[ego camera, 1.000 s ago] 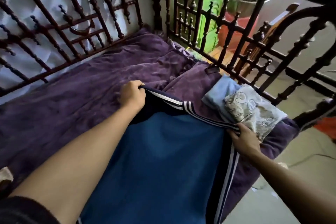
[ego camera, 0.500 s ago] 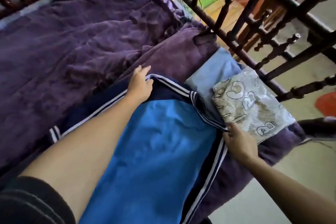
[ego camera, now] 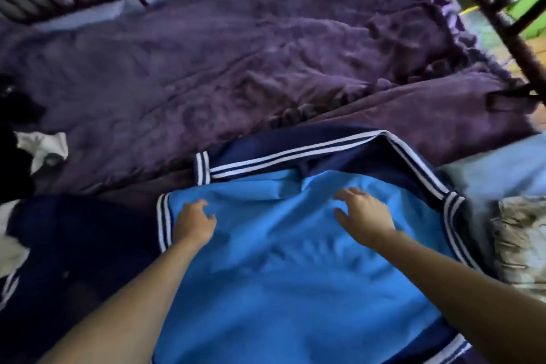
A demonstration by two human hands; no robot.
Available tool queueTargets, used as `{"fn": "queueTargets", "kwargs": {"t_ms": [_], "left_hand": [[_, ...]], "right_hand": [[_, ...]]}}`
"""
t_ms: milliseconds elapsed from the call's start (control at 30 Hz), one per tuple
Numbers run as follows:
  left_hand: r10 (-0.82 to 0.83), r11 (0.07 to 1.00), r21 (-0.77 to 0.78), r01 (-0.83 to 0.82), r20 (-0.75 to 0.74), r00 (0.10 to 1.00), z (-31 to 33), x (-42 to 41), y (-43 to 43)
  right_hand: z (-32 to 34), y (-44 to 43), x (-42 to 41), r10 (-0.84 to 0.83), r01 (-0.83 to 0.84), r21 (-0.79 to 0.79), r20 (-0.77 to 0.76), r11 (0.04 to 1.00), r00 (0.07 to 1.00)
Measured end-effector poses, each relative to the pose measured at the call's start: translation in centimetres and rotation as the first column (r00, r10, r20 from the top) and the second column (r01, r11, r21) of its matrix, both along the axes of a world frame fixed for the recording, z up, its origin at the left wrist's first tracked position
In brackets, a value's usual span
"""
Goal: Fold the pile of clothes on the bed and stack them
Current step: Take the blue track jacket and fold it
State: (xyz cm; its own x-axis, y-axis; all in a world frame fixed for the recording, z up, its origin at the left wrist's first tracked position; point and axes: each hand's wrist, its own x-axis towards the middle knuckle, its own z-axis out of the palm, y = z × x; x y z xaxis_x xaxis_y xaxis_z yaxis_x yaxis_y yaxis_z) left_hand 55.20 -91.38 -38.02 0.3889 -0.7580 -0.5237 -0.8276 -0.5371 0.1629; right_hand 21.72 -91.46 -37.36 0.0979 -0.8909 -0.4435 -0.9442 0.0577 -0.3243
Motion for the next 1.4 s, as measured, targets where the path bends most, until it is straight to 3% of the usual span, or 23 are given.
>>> {"fn": "queueTargets", "kwargs": {"t_ms": [167,233,333,433,533,600,667,733,767,833,867,900,933,1033,1100,1233,1400], "left_hand": [[0.075,0.988,-0.144,-0.057,0.125,0.989,-5.3,7.6,0.0],[0.096,0.98,-0.186,-0.072,0.123,0.988,-7.4,8.9,-0.7],[0.294,0.925,-0.244,-0.289,-0.018,0.956,-9.3,10.4,-1.8],[0.447,0.822,-0.298,-0.484,-0.189,0.875,-9.1,11.4,-2.5],[0.503,0.729,-0.187,-0.658,-0.506,0.701,-7.3,12.2,-3.2],[0.501,0.711,-0.084,-0.698,-0.636,0.587,-6.1,12.5,-3.9],[0.427,0.774,-0.106,-0.624,-0.64,0.639,-5.2,12.2,-4.5],[0.372,0.797,-0.166,-0.581,-0.622,0.689,-4.6,11.6,-4.8],[0.367,0.785,-0.185,-0.591,-0.63,0.685,-4.5,11.4,-4.8],[0.379,0.75,-0.197,-0.632,-0.654,0.654,-4.5,11.8,-4.7],[0.386,0.739,-0.2,-0.643,-0.657,0.648,-4.5,12.3,-4.6],[0.389,0.737,-0.205,-0.644,-0.65,0.652,-4.7,13.0,-4.6],[0.388,0.738,-0.217,-0.639,-0.638,0.665,-5.0,13.7,-4.6],[0.394,0.718,-0.294,-0.631,-0.576,0.716,-5.4,15.4,-5.3],[0.388,0.688,-0.343,-0.639,-0.57,0.724,-5.7,15.6,-6.5],[0.356,0.733,-0.269,-0.625,-0.631,0.689,-6.8,14.3,-6.5],[0.294,0.852,-0.322,-0.412,-0.357,0.887,-7.6,13.1,2.2]], "right_hand": [[-4.5,-8.0,8.2,0.111,-0.083,-0.269,0.09,0.96,0.99],[-6.2,-10.1,10.8,0.183,-0.191,-0.226,-0.055,0.955,0.982],[-8.3,-12.1,12.0,0.173,-0.219,-0.172,-0.246,0.96,0.954],[-7.3,-15.2,10.9,-0.109,0.081,-0.284,-0.087,0.955,0.99],[-3.6,-19.4,9.5,-0.416,0.467,-0.38,0.213,0.798,0.884],[-1.6,-20.6,9.1,-0.469,0.578,-0.427,0.339,0.696,0.816],[-0.4,-18.9,9.7,-0.313,0.449,-0.535,0.329,0.715,0.891],[-0.9,-14.5,10.4,0.05,0.091,-0.595,0.216,0.798,0.975],[-1.8,-12.0,10.6,0.234,-0.139,-0.547,0.108,0.826,0.966],[-4.2,-7.7,10.2,0.53,-0.56,-0.218,-0.183,0.8,0.828],[-5.4,-6.7,9.3,0.6,-0.655,-0.083,-0.326,0.751,0.73],[-6.2,-6.8,8.1,0.573,-0.653,-0.04,-0.443,0.756,0.69],[-6.5,-8.0,7.3,0.482,-0.581,-0.054,-0.501,0.812,0.719],[-5.7,-13.8,6.4,0.045,-0.189,-0.347,-0.384,0.919,0.922],[-4.6,-16.7,7.2,-0.103,-0.048,-0.443,-0.31,0.895,0.945],[-3.9,-15.4,9.5,-0.032,-0.082,-0.448,-0.241,0.89,0.97],[-5.3,-2.4,10.6,0.182,-0.217,-0.413,-0.123,0.884,0.976]]}}
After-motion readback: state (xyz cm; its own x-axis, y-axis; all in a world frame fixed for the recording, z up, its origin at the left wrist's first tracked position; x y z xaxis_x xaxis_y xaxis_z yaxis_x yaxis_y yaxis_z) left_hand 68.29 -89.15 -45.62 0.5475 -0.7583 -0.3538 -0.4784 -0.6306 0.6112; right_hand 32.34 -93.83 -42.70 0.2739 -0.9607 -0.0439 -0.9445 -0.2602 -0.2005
